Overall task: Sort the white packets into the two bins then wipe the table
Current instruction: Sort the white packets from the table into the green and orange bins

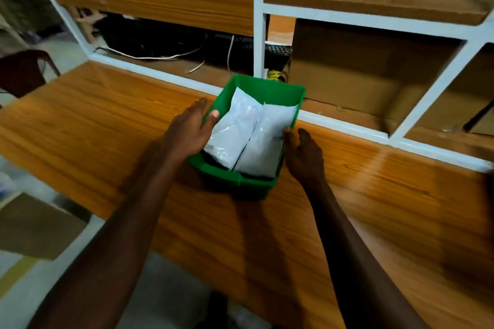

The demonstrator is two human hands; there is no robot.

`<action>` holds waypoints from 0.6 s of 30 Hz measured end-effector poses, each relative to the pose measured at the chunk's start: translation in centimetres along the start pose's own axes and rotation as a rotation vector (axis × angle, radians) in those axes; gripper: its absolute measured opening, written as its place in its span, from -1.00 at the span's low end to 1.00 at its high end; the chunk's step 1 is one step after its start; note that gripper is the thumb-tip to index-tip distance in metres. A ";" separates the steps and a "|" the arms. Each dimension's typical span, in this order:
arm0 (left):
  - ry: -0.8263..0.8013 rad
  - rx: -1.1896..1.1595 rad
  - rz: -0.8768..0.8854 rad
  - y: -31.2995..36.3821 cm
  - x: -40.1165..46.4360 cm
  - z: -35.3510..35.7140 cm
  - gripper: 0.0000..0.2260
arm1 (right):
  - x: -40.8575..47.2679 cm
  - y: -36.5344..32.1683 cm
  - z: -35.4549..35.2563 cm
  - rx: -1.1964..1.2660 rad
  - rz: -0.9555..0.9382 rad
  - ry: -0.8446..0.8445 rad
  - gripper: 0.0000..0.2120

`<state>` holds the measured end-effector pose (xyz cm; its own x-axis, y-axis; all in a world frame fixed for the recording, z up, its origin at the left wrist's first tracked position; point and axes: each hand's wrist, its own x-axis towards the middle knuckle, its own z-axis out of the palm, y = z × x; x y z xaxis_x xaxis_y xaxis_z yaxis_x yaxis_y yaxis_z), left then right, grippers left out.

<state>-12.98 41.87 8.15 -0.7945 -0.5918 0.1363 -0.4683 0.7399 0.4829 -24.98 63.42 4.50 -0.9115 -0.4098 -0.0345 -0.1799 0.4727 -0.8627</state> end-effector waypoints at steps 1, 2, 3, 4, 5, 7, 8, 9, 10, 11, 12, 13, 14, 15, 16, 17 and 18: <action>-0.018 -0.005 -0.009 -0.7 1.2 -0.1 -0.45 | 0.7 -0.2 0.5 0.068 0.047 -0.011 -0.44; -0.064 -0.021 -0.037 -1.3 2.5 -0.2 -0.43 | 1.4 -0.3 1.0 0.160 0.119 -0.015 -0.41; -0.116 -0.054 -0.067 -1.9 3.6 -0.2 -0.42 | 1.8 -0.6 1.5 0.254 0.192 -0.010 -0.43; -0.164 -0.098 -0.090 -2.4 4.8 -0.1 -0.41 | 2.0 -1.0 1.9 0.327 0.239 -0.005 -0.48; -0.203 -0.150 -0.103 -3.0 5.7 0.0 -0.43 | 2.2 -1.3 2.3 0.361 0.264 0.008 -0.51; -0.255 -0.263 -0.112 -3.9 7.2 0.8 -0.51 | 2.9 -1.5 3.3 0.365 0.303 0.047 -0.48; -0.277 -0.321 -0.113 -4.3 7.7 1.2 -0.52 | 3.3 -1.6 3.7 0.356 0.315 0.082 -0.46; -0.306 -0.369 -0.127 -4.5 8.0 1.7 -0.51 | 3.7 -1.6 4.1 0.344 0.329 0.113 -0.46; -0.331 -0.424 -0.153 -4.7 8.1 2.1 -0.53 | 3.9 -1.6 4.3 0.345 0.340 0.142 -0.47; -0.346 -0.495 -0.195 -4.8 8.1 2.4 -0.55 | 4.1 -1.5 4.4 0.344 0.354 0.160 -0.47; -0.345 -0.572 -0.234 -5.0 8.3 2.7 -0.57 | 4.3 -1.3 4.5 0.346 0.365 0.181 -0.46; -0.343 -0.631 -0.269 -5.3 8.5 3.0 -0.60 | 4.4 -1.3 4.6 0.348 0.377 0.196 -0.45; -0.348 -0.662 -0.289 -5.5 8.6 3.3 -0.61 | 4.4 -1.1 4.6 0.348 0.388 0.201 -0.43; -0.355 -0.695 -0.300 -5.5 8.7 3.5 -0.62 | 4.4 -1.1 4.4 0.352 0.398 0.201 -0.42; -0.355 -0.719 -0.302 -5.6 8.8 3.8 -0.62 | 4.3 -0.9 4.3 0.360 0.403 0.192 -0.41; -0.366 -0.723 -0.297 -5.5 8.9 4.2 -0.62 | 4.3 -0.5 3.9 0.366 0.402 0.195 -0.39; -0.372 -0.737 -0.294 -5.1 8.8 4.6 -0.61 | 4.3 -0.1 3.5 0.365 0.398 0.203 -0.39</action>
<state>-19.35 34.37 2.92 -0.8156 -0.4880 -0.3110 -0.4071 0.1020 0.9077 -27.60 58.90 2.68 -0.9420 -0.0802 -0.3259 0.2983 0.2452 -0.9224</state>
